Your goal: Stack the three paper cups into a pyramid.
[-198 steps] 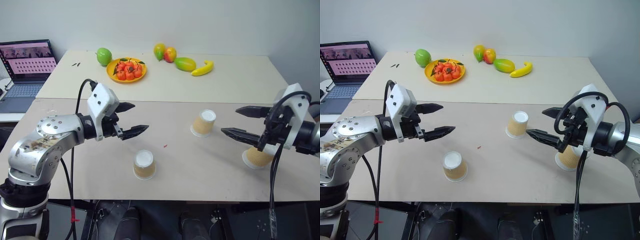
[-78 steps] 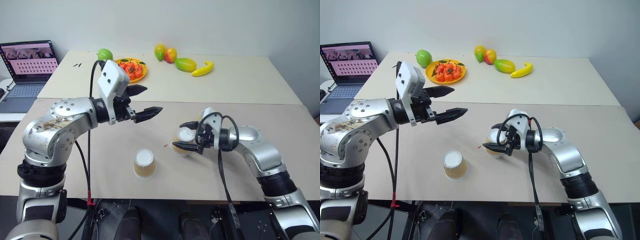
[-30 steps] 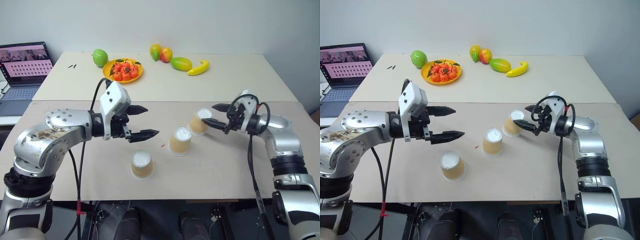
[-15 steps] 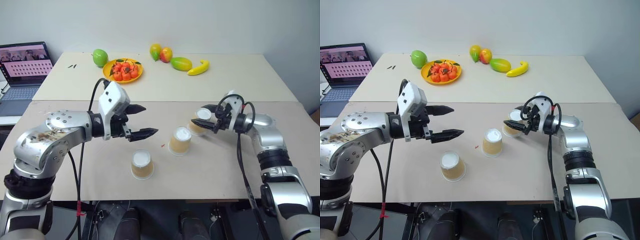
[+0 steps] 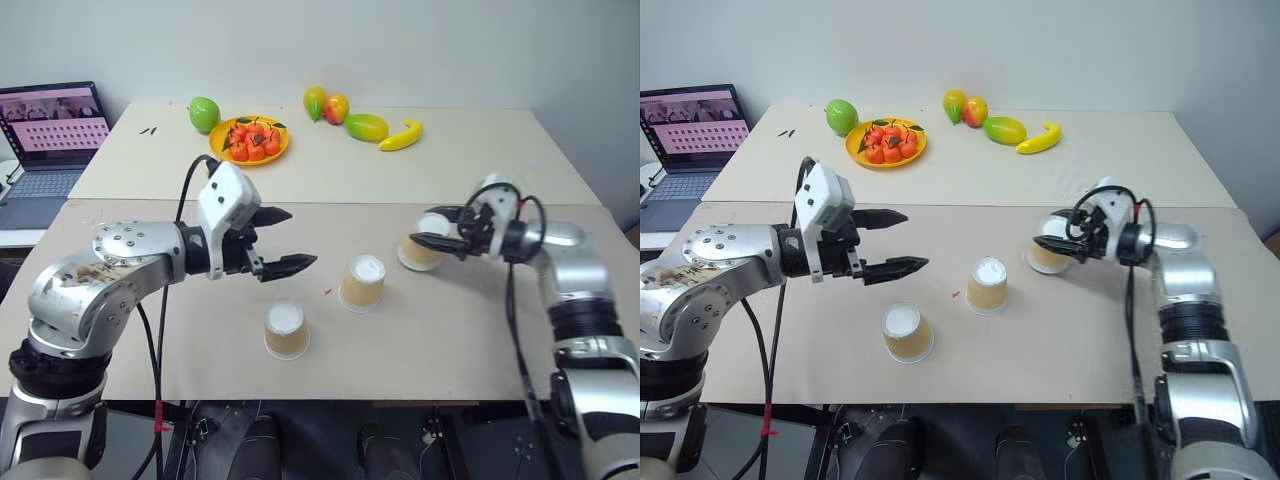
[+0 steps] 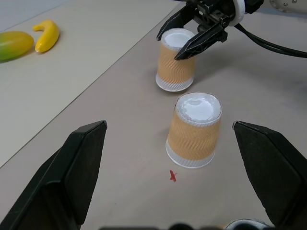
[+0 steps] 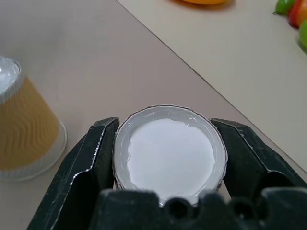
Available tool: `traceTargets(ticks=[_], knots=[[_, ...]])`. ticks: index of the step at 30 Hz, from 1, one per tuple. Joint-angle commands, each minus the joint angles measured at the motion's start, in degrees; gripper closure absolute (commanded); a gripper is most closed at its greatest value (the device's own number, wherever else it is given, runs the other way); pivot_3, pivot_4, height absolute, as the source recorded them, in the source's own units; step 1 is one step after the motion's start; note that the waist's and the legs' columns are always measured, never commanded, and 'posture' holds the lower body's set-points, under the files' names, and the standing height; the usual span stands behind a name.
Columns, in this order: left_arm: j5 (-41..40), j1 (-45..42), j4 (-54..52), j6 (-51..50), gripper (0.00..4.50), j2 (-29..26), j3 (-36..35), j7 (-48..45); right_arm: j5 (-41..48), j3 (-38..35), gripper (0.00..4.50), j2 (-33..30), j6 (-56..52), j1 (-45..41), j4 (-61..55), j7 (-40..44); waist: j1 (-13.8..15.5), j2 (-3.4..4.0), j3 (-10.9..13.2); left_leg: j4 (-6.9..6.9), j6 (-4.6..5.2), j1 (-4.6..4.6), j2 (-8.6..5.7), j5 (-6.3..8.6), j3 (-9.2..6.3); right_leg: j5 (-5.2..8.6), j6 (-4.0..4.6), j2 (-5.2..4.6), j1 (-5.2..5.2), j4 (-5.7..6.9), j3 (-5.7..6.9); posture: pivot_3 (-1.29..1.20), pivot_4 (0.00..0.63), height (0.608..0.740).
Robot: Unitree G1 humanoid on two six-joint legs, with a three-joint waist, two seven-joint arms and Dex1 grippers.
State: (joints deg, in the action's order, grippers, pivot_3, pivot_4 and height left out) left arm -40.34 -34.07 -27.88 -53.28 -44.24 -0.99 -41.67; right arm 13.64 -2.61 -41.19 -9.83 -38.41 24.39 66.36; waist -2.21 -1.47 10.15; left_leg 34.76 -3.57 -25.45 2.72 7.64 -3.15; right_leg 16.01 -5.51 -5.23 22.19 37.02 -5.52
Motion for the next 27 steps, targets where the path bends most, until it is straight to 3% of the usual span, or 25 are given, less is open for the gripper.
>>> traceTargets(ticks=[1, 10, 20, 27], knots=[[0.77, -1.76, 0.07, 2.08, 0.00, 0.57, 0.04, -0.55, 3.03, -1.64, 1.74, -1.09, -4.13, 4.77, -8.39, 0.29, -0.25, 0.00, 0.00, 0.02, 0.00, 0.01, 0.00, 0.00, 0.00, 0.00, 0.00, 0.00, 0.00, 0.02, 0.00, 0.00, 0.150, 0.732], [-0.34, -0.69, -0.41, 1.70, 0.00, -1.93, -0.15, -4.95, 7.41, -2.39, 1.74, -0.93, -12.37, 13.28, -22.89, -2.75, -0.28, 0.00, 0.00, 0.06, 0.00, 0.04, 0.00, 0.00, 0.01, 0.00, -0.01, 0.00, -0.01, 0.06, -0.03, 0.00, 0.150, 0.732], [-0.49, -0.74, -1.03, 1.32, 0.00, -1.53, 0.02, -4.45, 9.24, -0.79, 1.74, 0.54, -15.66, 13.72, -27.53, -4.65, -0.20, 0.00, 0.00, 0.06, 0.00, 0.03, 0.01, 0.00, 0.01, 0.00, -0.01, 0.01, -0.01, 0.05, -0.02, 0.00, 0.150, 0.732], [-0.22, -1.60, -0.98, 1.27, 0.00, -1.40, 0.21, -3.94, 7.84, 1.65, 1.74, 3.09, -13.84, 12.23, -24.63, -5.08, -0.28, 0.00, 0.00, 0.06, 0.00, 0.03, 0.01, 0.00, 0.01, 0.00, 0.00, 0.01, -0.01, 0.05, -0.02, 0.00, 0.150, 0.732]])
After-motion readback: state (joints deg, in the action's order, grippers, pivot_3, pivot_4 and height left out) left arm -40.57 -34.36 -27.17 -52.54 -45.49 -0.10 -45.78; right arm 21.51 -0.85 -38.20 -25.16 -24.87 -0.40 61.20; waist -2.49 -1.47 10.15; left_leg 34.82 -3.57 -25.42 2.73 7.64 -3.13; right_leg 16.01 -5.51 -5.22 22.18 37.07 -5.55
